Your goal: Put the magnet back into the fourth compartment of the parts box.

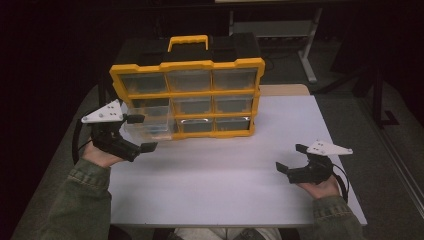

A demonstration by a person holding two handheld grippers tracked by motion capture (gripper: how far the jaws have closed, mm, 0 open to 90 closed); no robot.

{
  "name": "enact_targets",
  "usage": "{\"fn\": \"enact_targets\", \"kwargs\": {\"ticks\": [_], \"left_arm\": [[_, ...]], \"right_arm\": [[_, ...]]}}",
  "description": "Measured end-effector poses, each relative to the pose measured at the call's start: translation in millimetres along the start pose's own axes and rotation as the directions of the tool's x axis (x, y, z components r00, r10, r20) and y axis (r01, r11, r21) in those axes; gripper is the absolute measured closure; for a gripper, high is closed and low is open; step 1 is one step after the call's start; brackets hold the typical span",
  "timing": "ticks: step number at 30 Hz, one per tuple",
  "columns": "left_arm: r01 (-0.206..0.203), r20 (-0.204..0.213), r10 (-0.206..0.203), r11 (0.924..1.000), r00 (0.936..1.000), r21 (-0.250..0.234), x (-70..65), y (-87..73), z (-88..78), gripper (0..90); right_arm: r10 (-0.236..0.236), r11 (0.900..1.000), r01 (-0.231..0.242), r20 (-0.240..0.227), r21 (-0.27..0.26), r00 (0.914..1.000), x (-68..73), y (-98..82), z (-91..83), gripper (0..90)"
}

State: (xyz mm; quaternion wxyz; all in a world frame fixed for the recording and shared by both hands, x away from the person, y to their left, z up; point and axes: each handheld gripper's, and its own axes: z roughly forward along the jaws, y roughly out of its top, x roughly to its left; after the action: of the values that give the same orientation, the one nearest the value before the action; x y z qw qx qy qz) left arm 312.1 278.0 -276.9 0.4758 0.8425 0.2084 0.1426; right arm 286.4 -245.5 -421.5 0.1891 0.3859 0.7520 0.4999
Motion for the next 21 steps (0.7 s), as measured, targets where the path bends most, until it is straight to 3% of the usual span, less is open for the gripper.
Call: {"fn": "enact_targets", "kwargs": {"ticks": [6,21], "left_arm": [[0.000,0.008,0.000,1.0000,1.0000,-0.001,-5.0,-6.6,5.5,1.3],[0.022,-0.048,-0.024,0.9982,0.9985,-0.057,-12.4,-33.4,0.5,1.1]], "right_arm": [[0.001,1.000,-0.001,-0.002,0.000,1.0000,-0.1,-0.1,0.1,0.0],[0.001,1.000,-0.001,-0.006,0.007,1.0000,0.4,-0.5,1.1,0.0]]}}
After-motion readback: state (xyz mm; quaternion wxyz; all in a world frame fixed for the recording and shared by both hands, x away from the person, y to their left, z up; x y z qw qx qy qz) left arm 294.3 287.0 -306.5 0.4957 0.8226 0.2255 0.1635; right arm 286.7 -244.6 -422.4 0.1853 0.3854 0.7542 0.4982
